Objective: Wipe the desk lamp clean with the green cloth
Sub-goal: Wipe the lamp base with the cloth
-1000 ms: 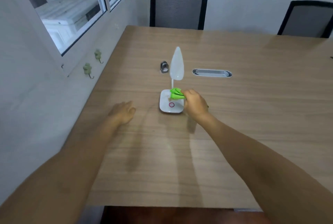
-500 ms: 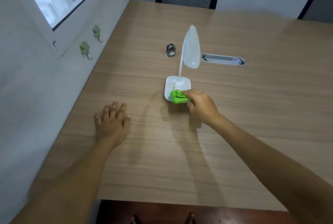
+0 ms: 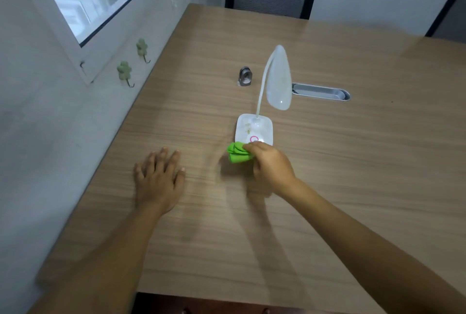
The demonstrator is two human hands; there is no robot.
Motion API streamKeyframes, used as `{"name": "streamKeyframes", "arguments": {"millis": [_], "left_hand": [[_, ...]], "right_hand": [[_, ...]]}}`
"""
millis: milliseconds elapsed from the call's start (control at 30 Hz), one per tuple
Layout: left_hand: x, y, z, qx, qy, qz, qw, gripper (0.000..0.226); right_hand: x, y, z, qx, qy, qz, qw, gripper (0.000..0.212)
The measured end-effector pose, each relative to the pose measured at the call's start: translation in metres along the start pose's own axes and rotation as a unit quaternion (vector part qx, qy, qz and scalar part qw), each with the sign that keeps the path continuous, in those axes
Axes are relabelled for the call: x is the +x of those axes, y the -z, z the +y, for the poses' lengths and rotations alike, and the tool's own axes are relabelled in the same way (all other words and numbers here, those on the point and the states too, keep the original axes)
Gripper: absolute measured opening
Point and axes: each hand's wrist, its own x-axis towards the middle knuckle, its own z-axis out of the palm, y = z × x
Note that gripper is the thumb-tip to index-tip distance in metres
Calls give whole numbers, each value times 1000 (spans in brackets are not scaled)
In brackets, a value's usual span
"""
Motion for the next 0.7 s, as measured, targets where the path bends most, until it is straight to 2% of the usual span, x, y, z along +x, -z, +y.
{"name": "streamKeyframes", "arguments": {"millis": [100, 233, 300, 467, 567, 700], "left_hand": [[1, -1, -1, -3, 2, -1, 1000, 64], [1, -2, -2, 4, -1, 12, 1000, 66], [0, -2, -1, 2, -1, 14, 1000, 68], [0, -2, 0, 3, 1, 11, 1000, 67], [-1, -1, 0, 7, -1, 13, 1000, 67], [0, -1, -1, 7, -4, 20, 1000, 66]], "right_hand": [[37, 12, -8, 2, -49, -7, 999, 31], [66, -3, -6, -67, -81, -51, 993, 28], [49, -12, -14, -108, -56, -90, 988, 29], [27, -18, -22, -59, -13, -62, 996, 38], [60, -15, -12, -82, -27, -25, 996, 29], [70, -13, -10, -63, -80, -39, 994, 31]]}}
